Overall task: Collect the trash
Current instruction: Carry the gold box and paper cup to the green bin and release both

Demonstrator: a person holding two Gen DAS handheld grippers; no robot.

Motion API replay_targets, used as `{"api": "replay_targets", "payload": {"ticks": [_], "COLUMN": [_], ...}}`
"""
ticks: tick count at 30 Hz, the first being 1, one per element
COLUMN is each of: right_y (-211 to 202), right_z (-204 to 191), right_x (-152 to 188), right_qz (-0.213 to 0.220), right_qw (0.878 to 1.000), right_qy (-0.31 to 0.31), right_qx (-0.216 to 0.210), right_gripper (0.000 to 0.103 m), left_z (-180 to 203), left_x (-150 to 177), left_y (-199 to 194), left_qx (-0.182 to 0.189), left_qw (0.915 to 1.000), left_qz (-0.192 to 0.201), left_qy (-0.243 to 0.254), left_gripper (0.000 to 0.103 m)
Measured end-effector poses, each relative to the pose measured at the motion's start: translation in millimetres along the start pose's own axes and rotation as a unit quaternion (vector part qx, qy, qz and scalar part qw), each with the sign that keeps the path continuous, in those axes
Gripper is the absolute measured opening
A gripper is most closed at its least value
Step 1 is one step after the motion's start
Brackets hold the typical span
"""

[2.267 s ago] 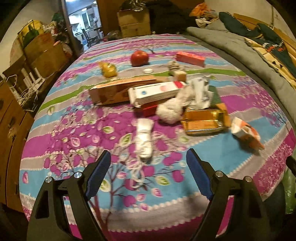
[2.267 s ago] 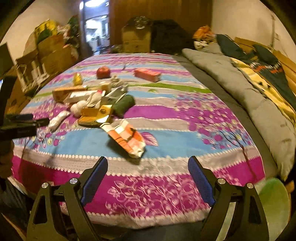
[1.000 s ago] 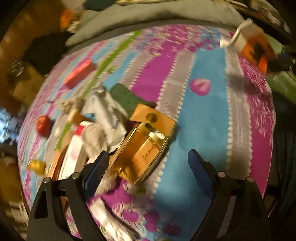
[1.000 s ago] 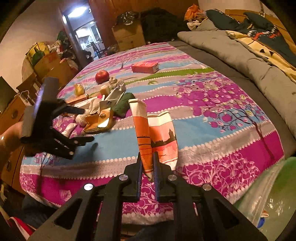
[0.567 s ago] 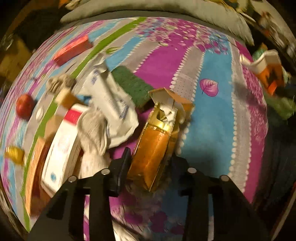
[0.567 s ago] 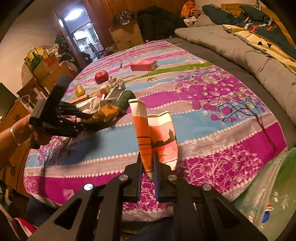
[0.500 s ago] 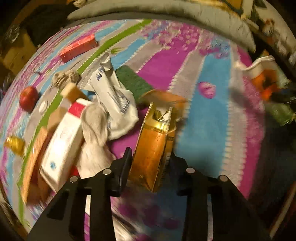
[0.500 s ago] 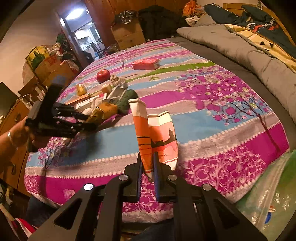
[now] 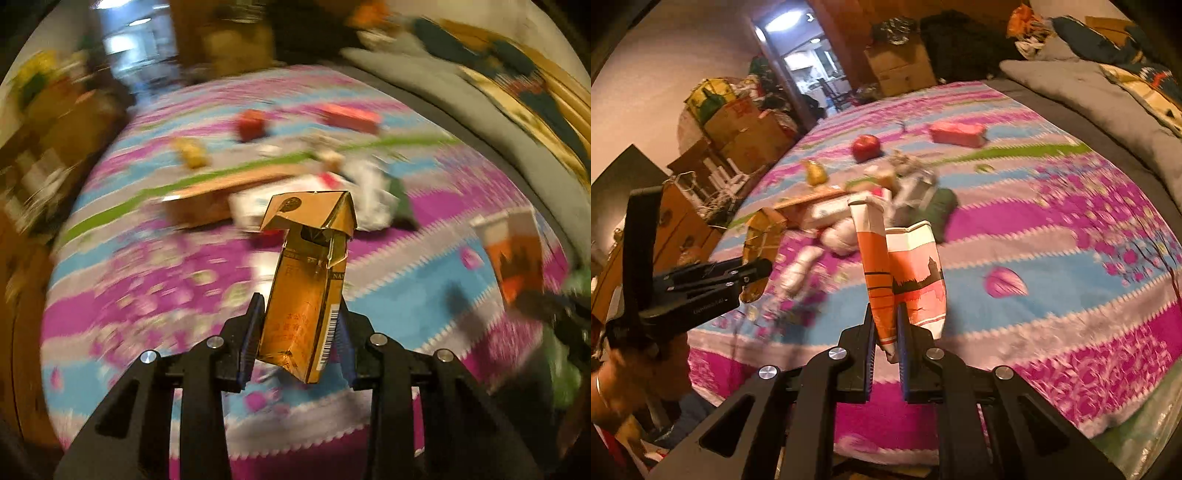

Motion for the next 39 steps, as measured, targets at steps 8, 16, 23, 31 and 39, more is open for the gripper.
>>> {"api": "replay_targets", "payload": {"ticks": [8,16,23,31,39], "right_y": [-13.5,-39.9,-59.8,-89.3,-142.8], "right_z": [-64.1,-103.5,-111.6,-101.1,-52.3], "right_x": [-34.4,-68.7,-82.9,-89.4,-98.7], "right_qz": [0.051,0.112,0.137,0.17,0.203], "right_qw": [0.996,0.986,0.982,0.977,0.969], "right_qy": [-0.07,-0.126,-0.131,-0.129,-0.108], "right_qx": [-0.019,-0.016,-0.008,0.017,0.095], "right_gripper": [0.012,0.012,0.012,0.012,0.012], "left_z": [-39.4,-43.5,-36.9,-6.0,61.4], "left_x": [-31.0,-49.9,-49.8,-60.6,-84.9], "left_y": [-62.3,-96.1,-99.7,-107.9,-107.2], "left_qx": [-0.105,-0.147,-0.147,-0.123,-0.056], "left_qw": [0.9861,0.9706,0.9701,0.9713,0.9748], "left_qz": [0.091,0.153,0.155,0.182,0.212], "left_qy": [-0.091,-0.114,-0.116,-0.09,-0.043], "left_gripper": [0.035,0.035,0.035,0.035,0.035]}}
Point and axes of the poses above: each gripper's, at about its wrist camera, not at the fingertips, and y roughly the way its jaws point, z to its right, x to its underside, the point moved 4 cm from there along y, roughly the way its jaws point, and after that the axes turned 10 degrees about z, right-handed, at the moved point
